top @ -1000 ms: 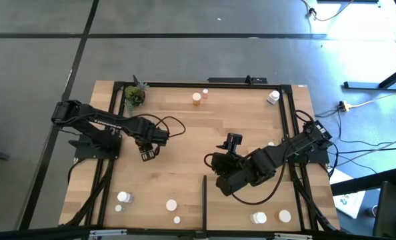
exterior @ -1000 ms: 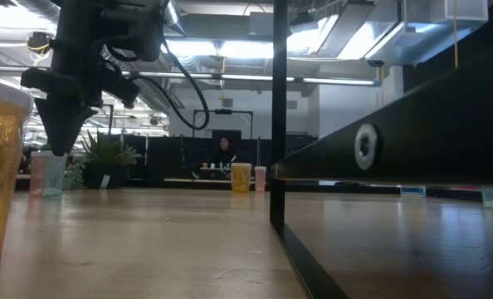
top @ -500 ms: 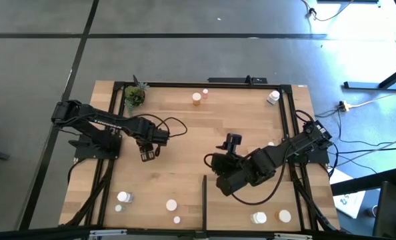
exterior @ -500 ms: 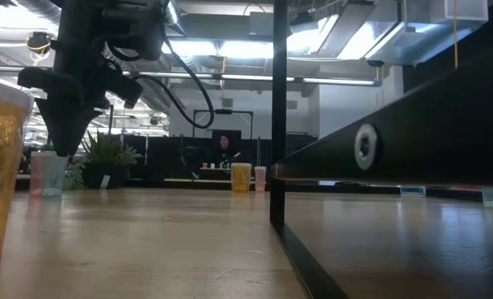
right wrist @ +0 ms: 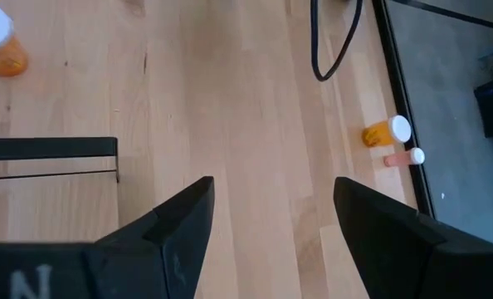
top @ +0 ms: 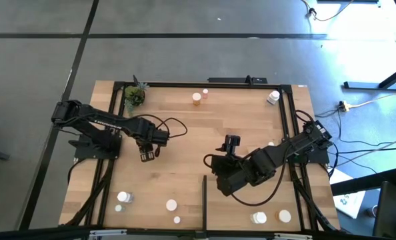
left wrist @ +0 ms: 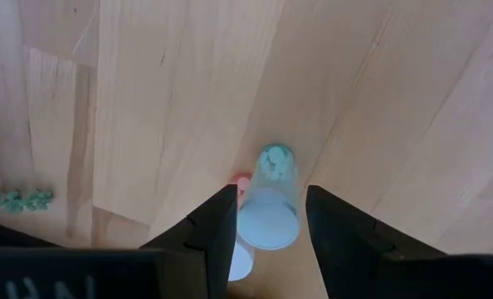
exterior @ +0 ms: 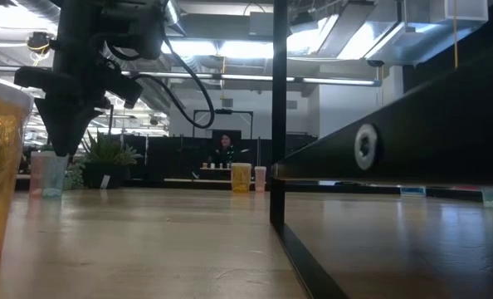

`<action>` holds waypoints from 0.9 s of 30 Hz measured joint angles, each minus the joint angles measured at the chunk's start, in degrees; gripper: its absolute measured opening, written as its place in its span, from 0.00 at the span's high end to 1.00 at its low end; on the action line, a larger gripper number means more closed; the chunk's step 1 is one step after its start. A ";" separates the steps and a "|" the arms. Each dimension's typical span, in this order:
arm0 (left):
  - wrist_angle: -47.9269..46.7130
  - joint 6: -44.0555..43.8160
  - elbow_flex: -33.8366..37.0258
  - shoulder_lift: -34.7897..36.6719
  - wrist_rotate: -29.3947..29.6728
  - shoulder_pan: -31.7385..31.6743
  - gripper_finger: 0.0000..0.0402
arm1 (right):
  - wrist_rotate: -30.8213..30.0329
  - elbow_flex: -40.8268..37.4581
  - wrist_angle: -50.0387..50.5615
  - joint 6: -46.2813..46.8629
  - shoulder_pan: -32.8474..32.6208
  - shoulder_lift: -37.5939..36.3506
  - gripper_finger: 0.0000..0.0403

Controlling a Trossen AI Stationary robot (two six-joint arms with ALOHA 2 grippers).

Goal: Pick and place medicine bottles onto shelf by color
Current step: Put the top left blue pill bottle on the shelf

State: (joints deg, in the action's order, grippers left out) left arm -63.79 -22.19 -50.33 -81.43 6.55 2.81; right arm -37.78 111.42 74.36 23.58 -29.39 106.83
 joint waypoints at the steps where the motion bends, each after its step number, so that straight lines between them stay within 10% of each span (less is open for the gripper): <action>1: 0.00 0.00 0.00 0.00 0.00 0.00 0.65 | 0.03 0.00 -0.07 0.09 0.00 0.00 0.38; 27: -1.73 -4.04 -2.77 4.76 1.15 1.65 0.65 | 1.92 0.02 -3.09 0.12 0.00 0.00 0.38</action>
State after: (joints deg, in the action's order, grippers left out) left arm -65.52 -26.23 -53.09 -76.66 7.69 4.46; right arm -35.86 111.44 71.27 23.70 -29.39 106.83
